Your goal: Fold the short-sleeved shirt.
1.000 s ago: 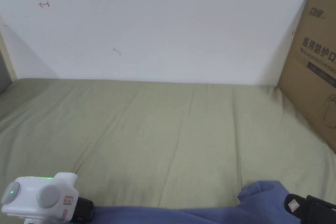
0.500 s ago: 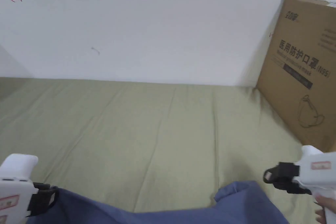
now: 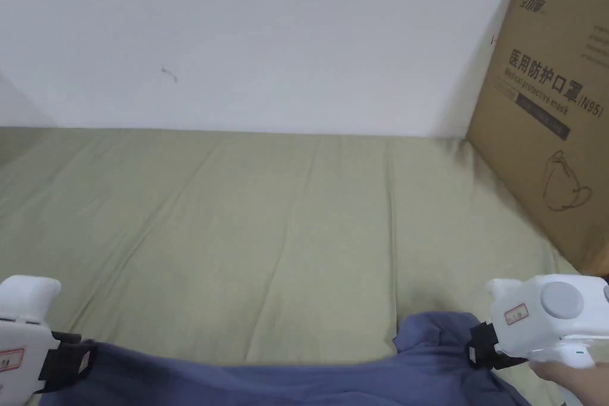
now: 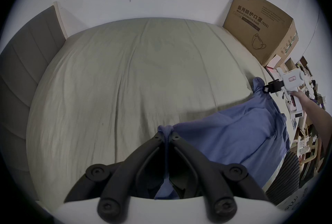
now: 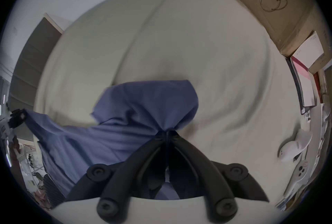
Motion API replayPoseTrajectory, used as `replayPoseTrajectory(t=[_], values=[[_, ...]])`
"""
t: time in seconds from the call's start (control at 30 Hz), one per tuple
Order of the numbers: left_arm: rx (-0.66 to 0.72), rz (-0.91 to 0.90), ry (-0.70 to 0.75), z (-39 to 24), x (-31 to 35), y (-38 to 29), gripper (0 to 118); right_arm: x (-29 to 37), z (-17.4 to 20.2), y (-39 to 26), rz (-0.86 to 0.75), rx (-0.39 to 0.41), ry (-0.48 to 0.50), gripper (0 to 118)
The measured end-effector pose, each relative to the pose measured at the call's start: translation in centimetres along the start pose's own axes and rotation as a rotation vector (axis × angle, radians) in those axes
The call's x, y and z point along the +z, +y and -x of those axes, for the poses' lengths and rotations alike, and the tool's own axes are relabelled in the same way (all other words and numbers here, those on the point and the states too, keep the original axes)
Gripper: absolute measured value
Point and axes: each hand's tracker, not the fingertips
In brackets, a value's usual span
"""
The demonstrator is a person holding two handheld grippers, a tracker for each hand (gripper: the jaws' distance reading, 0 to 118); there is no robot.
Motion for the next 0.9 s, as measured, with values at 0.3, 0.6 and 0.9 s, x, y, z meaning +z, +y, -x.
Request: replayPoseTrajectory(t=[0.3,0.6,0.9], values=[[0.108,-0.247,-0.001,0.9,2.1,-0.3,2,7.6,-3.5,-0.2,-0.454,-0.215,0.105,0],[0.108,-0.271,-0.089,0.6,6.2,-1.2,2,13.1,-4.4,-4.1,-0.547,-0.181,0.107,0],[0.170,0.057,-0.149,0.2,7.5,-13.2,2,12.1,-6.1,-18.1,-0.130,-0.108,0.064,0]])
